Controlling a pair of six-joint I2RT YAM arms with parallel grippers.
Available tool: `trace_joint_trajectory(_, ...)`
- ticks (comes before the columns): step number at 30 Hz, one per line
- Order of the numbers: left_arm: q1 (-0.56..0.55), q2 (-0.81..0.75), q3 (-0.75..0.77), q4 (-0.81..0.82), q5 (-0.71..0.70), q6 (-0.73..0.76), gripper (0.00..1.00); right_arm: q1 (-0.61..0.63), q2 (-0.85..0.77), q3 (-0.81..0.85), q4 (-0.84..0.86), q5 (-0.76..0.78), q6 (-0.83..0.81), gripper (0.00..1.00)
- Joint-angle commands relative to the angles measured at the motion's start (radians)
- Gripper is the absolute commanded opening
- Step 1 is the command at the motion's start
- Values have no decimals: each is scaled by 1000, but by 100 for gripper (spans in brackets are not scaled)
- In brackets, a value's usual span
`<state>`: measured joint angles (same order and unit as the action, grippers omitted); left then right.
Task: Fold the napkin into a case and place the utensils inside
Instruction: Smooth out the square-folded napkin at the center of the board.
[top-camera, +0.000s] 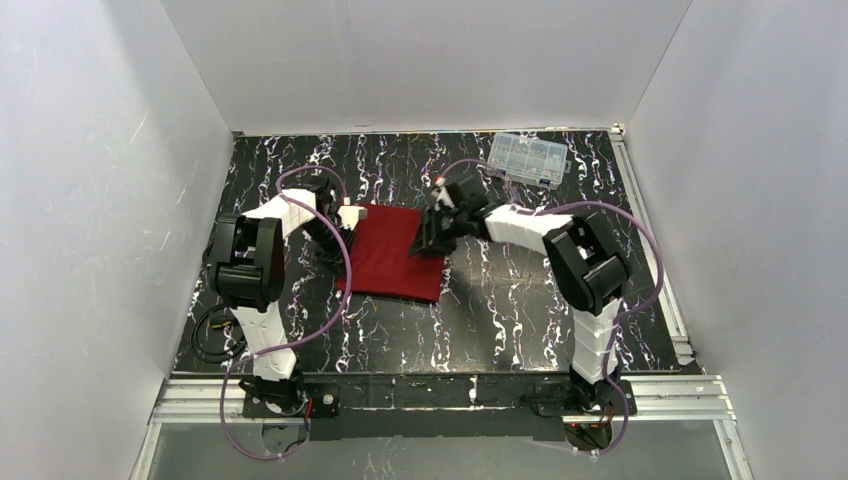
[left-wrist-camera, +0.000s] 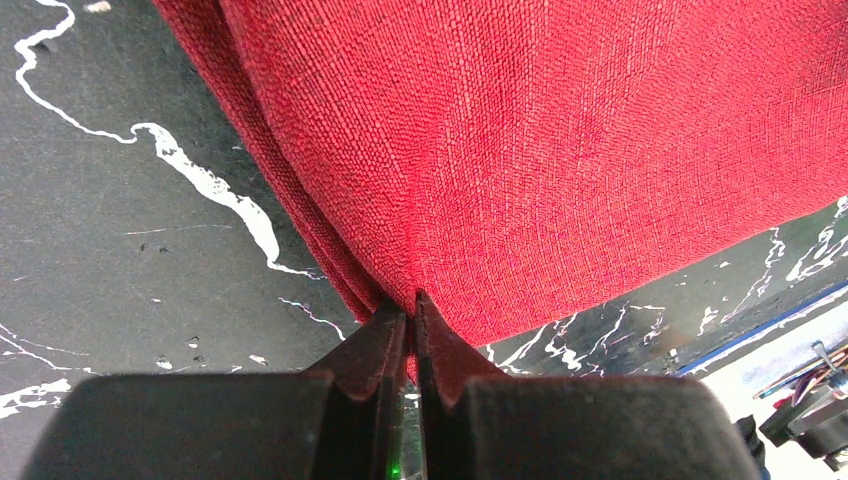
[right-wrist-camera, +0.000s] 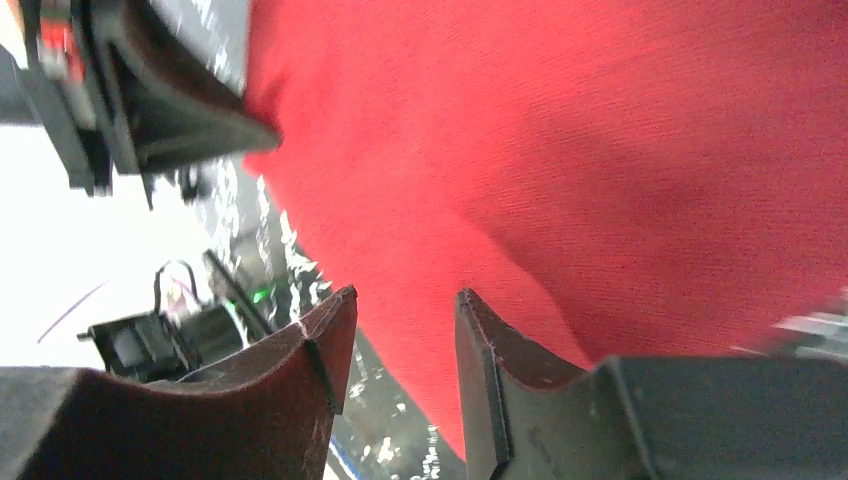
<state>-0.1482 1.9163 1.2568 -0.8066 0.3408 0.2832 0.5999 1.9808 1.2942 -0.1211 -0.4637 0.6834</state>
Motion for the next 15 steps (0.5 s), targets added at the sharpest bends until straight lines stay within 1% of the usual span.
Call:
trace_joint_trajectory(1,-2,-26,-30,33,9,1,3,138,-19,-51,101,-104,28,49)
trace_joint_trajectory(2,-2,-26,-32,36,8,1,3,149,-15,-58,112,-105,38,48)
trace_joint_trajectory(5,-2,-25,-30,40,3,-2,3,155,7,-92,228,-148,102,48)
trace_joint_trajectory(8,-2,-24,-24,40,3,-1,3,160,59,-75,275,-213,137,46)
trace_joint_trajectory(11,-2,-21,-15,40,3,-1,3,165,104,-60,275,-237,141,45)
trace_joint_trajectory(15,-2,-28,-8,43,5,-8,3,163,158,-61,250,-219,131,43)
